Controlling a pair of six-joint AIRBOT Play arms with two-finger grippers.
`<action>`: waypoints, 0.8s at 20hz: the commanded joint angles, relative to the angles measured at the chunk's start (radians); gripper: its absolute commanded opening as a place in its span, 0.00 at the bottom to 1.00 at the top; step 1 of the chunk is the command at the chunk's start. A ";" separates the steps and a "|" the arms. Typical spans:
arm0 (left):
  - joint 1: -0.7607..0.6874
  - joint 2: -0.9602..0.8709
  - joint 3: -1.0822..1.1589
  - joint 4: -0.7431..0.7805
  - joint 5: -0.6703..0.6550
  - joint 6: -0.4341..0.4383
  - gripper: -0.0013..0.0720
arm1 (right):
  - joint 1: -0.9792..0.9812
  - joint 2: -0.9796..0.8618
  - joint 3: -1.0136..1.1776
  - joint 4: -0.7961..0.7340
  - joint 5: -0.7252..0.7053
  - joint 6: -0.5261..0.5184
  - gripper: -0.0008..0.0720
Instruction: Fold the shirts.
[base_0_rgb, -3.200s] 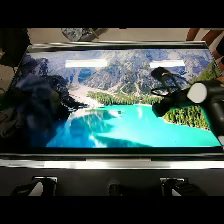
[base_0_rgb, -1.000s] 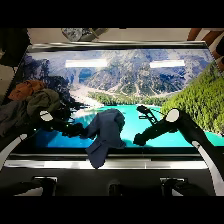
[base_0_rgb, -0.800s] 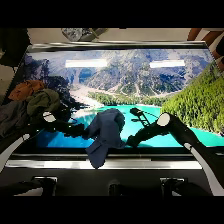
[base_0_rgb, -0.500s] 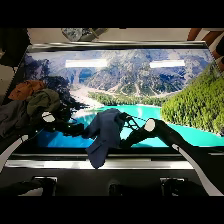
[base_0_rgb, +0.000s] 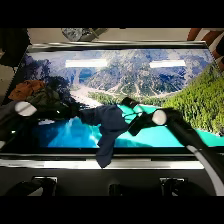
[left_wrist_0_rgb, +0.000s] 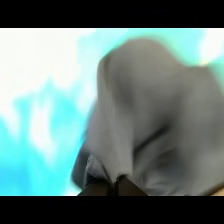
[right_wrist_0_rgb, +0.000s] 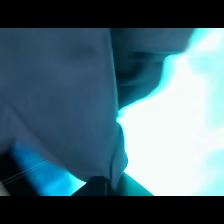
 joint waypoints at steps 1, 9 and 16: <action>0.042 0.213 0.288 0.108 0.093 -0.078 0.06 | -0.101 0.249 0.281 -0.396 -0.027 0.055 0.07; 0.248 0.426 0.622 0.196 0.149 -0.265 0.06 | -0.130 0.576 0.527 -0.449 -0.045 0.084 0.07; 0.247 0.395 0.594 0.202 0.028 -0.290 0.06 | -0.130 0.527 0.529 -0.450 0.055 0.104 0.07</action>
